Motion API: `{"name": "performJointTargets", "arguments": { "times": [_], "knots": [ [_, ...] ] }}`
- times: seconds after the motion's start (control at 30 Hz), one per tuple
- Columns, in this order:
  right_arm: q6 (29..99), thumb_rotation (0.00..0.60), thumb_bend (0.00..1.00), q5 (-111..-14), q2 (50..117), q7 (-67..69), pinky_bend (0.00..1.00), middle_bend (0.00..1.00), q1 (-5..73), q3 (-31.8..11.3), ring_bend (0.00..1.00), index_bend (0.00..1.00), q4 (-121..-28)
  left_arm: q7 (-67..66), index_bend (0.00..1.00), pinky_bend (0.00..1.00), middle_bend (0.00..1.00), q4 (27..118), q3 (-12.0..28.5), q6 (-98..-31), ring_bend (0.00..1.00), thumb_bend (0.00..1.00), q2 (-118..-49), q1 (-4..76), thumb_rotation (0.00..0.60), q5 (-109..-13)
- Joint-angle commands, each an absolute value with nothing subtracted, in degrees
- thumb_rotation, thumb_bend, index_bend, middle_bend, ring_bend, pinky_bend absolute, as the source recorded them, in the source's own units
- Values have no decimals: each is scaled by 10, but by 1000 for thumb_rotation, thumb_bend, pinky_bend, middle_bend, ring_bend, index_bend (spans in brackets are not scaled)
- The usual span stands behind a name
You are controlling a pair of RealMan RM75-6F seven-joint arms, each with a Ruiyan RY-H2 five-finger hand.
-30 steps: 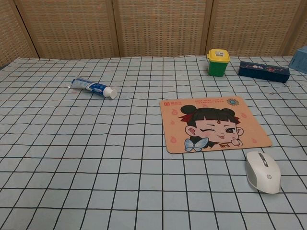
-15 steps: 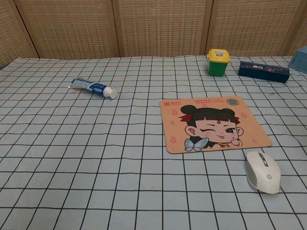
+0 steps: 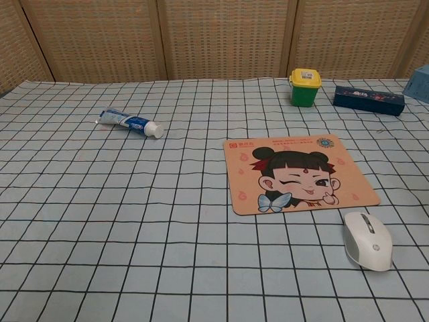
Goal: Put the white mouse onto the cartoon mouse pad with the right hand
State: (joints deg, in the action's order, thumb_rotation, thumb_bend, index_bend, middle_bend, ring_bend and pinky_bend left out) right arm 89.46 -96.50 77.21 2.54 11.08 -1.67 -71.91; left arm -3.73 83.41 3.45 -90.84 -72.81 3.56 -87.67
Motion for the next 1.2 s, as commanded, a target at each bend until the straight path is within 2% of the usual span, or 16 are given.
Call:
{"name": "performJointTargets", "arguments": {
  "times": [0.03,0.23,0.4,0.67,1.0,1.2],
  "knots": [
    [895,600,133,-969,772,32,0,0,114,-16,0,121,-714,-37,0,0,0,833,35,-908,0,41,-728,36,600,-876],
    [899,600,132,-1021,764,79,0,20,146,-5,0,182,-666,-43,0,0,0,828,36,-904,0,41,-734,38,600,-874],
    [900,600,132,-1077,757,131,44,107,185,15,0,285,-622,-49,0,0,0,823,37,-903,0,41,-738,40,600,-872],
    [849,600,132,-1141,762,102,52,114,238,52,0,290,-616,-54,0,0,0,814,38,-899,0,41,-747,43,600,-870],
    [780,600,133,-1169,776,72,50,113,289,78,0,268,-634,-39,0,0,0,808,44,-893,0,41,-746,44,600,-859],
    [764,600,134,-1177,787,66,47,114,305,93,0,262,-630,-34,0,0,0,801,46,-884,0,41,-748,47,600,-850]
  ]
}}
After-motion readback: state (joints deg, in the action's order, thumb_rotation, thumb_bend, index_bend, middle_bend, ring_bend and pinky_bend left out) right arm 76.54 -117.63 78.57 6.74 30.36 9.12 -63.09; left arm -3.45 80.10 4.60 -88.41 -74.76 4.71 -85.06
